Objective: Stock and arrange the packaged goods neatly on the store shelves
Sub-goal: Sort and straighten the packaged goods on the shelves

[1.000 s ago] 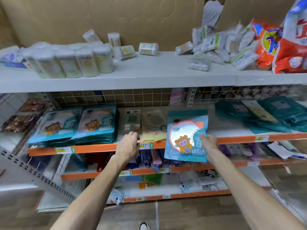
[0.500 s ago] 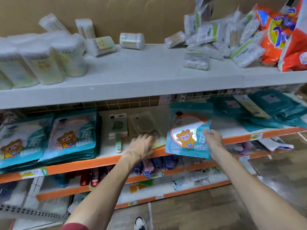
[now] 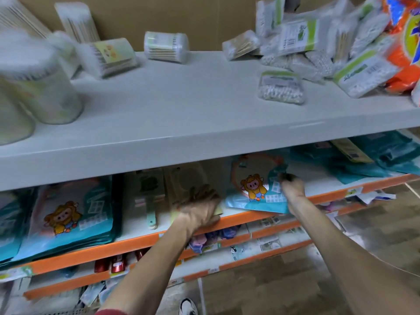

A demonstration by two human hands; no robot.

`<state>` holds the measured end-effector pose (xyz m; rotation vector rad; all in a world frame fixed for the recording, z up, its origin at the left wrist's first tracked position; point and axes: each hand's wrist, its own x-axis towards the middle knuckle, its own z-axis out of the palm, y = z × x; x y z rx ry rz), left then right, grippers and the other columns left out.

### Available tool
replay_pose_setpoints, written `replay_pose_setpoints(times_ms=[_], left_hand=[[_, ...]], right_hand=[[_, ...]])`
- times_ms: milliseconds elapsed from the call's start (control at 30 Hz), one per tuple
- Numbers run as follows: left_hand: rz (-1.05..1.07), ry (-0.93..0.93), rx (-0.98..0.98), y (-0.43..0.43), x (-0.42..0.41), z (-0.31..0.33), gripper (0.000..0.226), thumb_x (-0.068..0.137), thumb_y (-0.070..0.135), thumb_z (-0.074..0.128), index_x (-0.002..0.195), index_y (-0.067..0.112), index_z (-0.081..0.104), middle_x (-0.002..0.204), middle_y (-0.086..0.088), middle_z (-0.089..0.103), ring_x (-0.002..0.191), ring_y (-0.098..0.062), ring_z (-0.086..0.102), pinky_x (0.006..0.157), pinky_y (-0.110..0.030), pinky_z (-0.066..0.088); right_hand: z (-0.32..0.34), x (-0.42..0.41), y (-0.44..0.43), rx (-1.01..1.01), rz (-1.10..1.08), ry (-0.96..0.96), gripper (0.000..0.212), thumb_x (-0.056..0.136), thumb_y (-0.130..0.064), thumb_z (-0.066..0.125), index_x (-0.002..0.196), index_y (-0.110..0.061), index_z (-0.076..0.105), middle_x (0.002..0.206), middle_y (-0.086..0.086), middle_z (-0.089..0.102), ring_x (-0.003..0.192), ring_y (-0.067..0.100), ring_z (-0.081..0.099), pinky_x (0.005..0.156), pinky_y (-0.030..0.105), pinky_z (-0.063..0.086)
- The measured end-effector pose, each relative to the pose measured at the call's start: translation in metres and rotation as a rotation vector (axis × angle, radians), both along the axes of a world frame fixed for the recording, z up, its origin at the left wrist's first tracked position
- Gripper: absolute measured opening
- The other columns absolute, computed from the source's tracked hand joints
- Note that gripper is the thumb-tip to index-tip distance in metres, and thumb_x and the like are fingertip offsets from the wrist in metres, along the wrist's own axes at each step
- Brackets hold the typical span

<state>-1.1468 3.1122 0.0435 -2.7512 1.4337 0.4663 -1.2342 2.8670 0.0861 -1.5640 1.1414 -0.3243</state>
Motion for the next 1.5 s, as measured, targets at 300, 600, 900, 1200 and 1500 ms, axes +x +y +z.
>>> replay_pose_setpoints(times_ms=[300, 600, 900, 1200, 1500], left_hand=[[0.074, 0.116, 0.005, 0.031, -0.008, 0.006, 0.073, 0.091, 0.038, 0.062, 0.151, 0.027, 0.021, 0.16, -0.005, 0.019, 0.146, -0.029, 0.02, 0.118, -0.054, 0.017], [0.314, -0.113, -0.14, 0.087, -0.04, 0.05, 0.061, 0.088, 0.037, 0.056, 0.143, 0.024, 0.032, 0.147, -0.004, 0.036, 0.134, -0.029, 0.033, 0.108, -0.047, 0.03], [0.558, -0.436, -0.241, 0.228, -0.071, 0.092, 0.074, 0.087, 0.041, 0.058, 0.148, 0.016, 0.026, 0.15, -0.007, 0.034, 0.141, -0.029, 0.027, 0.116, -0.053, 0.022], [0.722, -0.461, -0.209, 0.352, -0.071, 0.113, 0.073, 0.093, 0.039, 0.053, 0.153, 0.015, 0.018, 0.158, -0.006, 0.021, 0.148, -0.027, 0.011, 0.118, -0.054, 0.016], [0.777, -0.438, -0.162, 0.476, -0.013, 0.102, 0.056, 0.087, 0.015, 0.048, 0.141, 0.009, 0.036, 0.137, -0.01, 0.045, 0.13, -0.03, 0.038, 0.112, -0.052, 0.028]], right_hand=[[0.014, 0.007, 0.032, -0.028, 0.118, -0.011, 0.017, 0.1, -0.022, 0.052, 0.098, -0.007, 0.061, 0.088, 0.011, 0.065, 0.076, 0.024, 0.057, 0.069, 0.038, 0.048], [0.033, -0.037, 0.062, 0.041, 0.125, -0.091, 0.019, 0.097, -0.02, 0.057, 0.095, -0.003, 0.063, 0.094, 0.019, 0.071, 0.076, 0.031, 0.068, 0.071, 0.047, 0.059], [0.036, -0.033, 0.15, 0.106, 0.329, -0.13, 0.026, 0.094, -0.024, 0.058, 0.093, 0.001, 0.063, 0.102, 0.028, 0.067, 0.077, 0.028, 0.063, 0.075, 0.051, 0.056], [0.07, 0.011, 0.275, 0.121, 0.443, -0.138, 0.013, 0.096, -0.019, 0.057, 0.086, -0.011, 0.056, 0.087, 0.012, 0.069, 0.077, 0.029, 0.069, 0.074, 0.045, 0.058], [0.038, 0.088, 0.395, 0.166, 0.412, -0.054, 0.022, 0.09, -0.017, 0.067, 0.103, -0.001, 0.06, 0.096, 0.013, 0.065, 0.089, 0.028, 0.064, 0.087, 0.044, 0.053]])
